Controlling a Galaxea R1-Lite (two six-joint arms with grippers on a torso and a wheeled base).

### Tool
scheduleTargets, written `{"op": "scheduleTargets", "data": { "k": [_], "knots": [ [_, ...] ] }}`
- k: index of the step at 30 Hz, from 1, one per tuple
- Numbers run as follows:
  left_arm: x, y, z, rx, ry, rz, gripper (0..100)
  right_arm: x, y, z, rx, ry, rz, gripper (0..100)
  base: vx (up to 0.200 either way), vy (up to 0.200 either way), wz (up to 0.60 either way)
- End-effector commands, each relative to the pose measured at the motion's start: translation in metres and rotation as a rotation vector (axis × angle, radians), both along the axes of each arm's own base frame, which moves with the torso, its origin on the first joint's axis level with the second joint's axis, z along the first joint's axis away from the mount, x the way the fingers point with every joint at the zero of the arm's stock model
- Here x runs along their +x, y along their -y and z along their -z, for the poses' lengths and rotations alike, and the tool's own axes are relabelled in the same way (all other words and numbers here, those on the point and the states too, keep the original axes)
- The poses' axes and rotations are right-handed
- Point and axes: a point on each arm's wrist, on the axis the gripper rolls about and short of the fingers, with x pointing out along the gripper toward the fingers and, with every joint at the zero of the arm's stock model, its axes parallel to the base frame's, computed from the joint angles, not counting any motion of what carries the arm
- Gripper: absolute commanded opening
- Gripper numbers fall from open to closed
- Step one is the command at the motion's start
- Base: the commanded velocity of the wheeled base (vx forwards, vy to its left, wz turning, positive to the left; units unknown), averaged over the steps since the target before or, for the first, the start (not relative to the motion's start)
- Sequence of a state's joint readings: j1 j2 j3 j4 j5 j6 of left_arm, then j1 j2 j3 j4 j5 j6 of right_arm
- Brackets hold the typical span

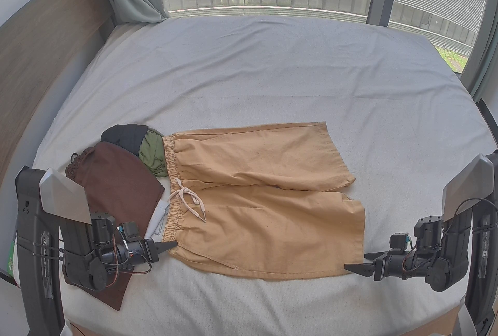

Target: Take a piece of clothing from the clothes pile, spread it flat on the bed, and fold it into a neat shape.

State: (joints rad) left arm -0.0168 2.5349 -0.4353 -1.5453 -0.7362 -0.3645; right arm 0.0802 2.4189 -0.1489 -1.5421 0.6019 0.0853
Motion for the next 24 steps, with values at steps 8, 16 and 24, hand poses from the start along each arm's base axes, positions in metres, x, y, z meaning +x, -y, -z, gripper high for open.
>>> {"op": "scheduleTargets", "data": {
  "k": [8, 16, 24],
  "knots": [
    [0.0, 0.0, 0.0, 0.0, -0.001, 0.0, 0, 0.002, -0.007, 0.004, 0.091, -0.076, 0.001, 100, 0.0, 0.0, 0.0],
    [0.0, 0.0, 0.0, 0.0, -0.001, 0.0, 0, 0.009, -0.012, 0.004, 0.108, -0.067, 0.001, 100, 0.0, 0.0, 0.0],
    [0.0, 0.0, 0.0, -0.001, 0.0, 0.001, 0, 0.009, -0.012, 0.004, 0.107, -0.065, 0.006, 0, 0.0, 0.0, 0.0]
  ]
}}
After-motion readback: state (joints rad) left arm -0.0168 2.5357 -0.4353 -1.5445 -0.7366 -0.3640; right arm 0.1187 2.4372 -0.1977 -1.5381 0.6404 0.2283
